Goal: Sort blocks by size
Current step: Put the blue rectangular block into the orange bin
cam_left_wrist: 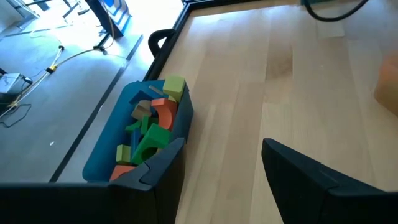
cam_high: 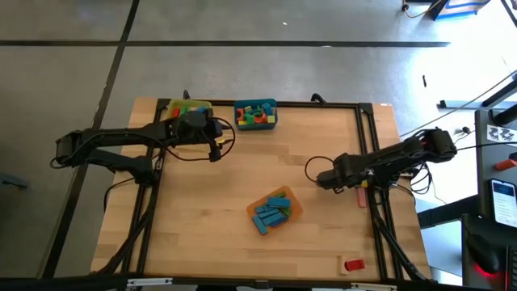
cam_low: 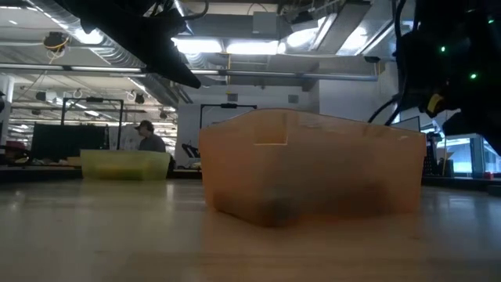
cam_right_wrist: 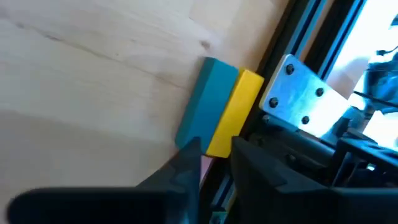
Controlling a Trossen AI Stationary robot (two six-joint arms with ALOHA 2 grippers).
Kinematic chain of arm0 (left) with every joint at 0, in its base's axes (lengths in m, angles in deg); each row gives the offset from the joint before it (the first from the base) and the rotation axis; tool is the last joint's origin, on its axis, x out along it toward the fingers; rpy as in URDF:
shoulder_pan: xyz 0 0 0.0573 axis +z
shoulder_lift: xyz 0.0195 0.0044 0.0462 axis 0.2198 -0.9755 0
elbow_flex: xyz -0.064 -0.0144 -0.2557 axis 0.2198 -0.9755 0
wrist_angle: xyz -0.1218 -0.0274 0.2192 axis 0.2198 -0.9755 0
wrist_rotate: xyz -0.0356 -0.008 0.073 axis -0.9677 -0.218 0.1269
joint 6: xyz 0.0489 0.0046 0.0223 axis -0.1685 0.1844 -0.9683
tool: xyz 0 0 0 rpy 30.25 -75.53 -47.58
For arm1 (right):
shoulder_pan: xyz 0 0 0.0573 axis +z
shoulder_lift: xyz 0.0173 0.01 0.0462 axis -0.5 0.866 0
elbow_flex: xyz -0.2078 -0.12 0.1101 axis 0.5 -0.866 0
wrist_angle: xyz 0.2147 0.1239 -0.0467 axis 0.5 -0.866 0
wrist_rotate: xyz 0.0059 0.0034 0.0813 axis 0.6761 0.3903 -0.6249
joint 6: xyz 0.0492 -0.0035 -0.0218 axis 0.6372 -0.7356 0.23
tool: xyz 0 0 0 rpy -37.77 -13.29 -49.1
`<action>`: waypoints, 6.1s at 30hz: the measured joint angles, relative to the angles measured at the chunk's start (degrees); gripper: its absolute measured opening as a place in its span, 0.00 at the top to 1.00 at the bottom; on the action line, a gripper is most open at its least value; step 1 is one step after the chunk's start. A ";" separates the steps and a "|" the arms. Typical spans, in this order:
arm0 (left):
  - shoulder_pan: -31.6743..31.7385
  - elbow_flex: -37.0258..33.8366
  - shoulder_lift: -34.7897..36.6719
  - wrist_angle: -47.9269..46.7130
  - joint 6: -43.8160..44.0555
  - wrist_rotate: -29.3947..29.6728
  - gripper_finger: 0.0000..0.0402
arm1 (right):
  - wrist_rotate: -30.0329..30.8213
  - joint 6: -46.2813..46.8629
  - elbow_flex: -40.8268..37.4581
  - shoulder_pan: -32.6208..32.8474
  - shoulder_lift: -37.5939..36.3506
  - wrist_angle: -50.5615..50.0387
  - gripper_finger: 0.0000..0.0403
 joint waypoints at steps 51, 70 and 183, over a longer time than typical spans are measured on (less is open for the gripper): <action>-0.01 0.00 0.00 0.11 0.00 0.01 0.51 | 2.68 -12.23 6.60 -8.39 16.62 12.80 0.95; -0.01 0.00 0.02 -0.01 -0.42 0.01 0.51 | 8.36 -11.44 15.17 -2.05 12.38 5.98 0.95; 0.01 0.02 0.00 -0.85 -0.98 0.01 0.51 | -7.73 -36.29 -0.18 9.80 6.29 87.68 0.71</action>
